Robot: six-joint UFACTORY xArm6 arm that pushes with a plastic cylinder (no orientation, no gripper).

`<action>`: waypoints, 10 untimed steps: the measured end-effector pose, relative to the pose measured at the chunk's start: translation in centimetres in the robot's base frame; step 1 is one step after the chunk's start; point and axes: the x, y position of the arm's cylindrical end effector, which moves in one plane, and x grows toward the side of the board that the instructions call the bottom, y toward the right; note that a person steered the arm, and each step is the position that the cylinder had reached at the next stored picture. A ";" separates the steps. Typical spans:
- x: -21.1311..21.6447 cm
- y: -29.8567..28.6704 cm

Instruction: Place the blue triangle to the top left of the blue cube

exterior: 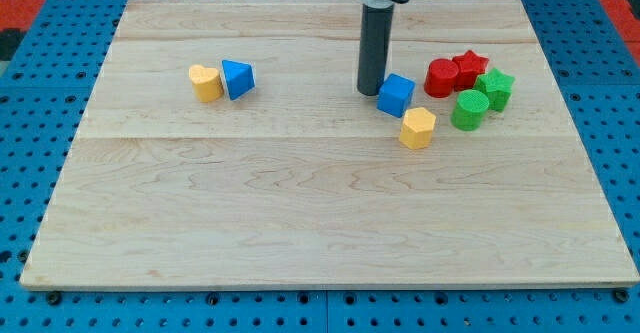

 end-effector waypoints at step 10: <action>2.4 -5.4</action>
